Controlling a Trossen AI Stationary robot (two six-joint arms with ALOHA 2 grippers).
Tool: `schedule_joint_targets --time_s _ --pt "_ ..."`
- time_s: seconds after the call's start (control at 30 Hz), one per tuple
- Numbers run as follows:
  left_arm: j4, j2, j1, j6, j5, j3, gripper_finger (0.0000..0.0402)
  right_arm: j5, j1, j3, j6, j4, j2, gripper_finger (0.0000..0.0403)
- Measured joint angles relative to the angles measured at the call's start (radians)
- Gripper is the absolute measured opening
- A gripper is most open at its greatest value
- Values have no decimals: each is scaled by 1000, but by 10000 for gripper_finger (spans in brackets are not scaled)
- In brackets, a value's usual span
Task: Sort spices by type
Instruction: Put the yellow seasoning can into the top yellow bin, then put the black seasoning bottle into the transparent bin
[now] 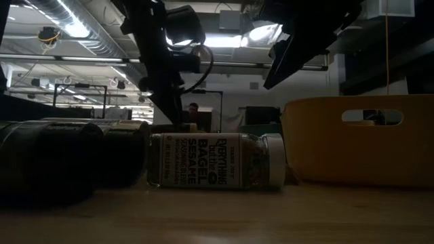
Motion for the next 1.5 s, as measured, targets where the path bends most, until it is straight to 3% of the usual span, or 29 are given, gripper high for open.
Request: schedule_joint_targets --time_s 0.2,0.97,1.17,1.5 --pt "0 0 0 -31 -41 0 237 -11 0 0 1 0 0 270" --pt "-62 -35 0 -100 -42 33 237 -12 0 0 26 18 0 270" --pt "-117 -121 -1 -178 -36 76 237 -20 0 0 72 58 0 270" --pt "-103 -374 -80 -295 4 46 237 -92 0 0 135 206 88 270"
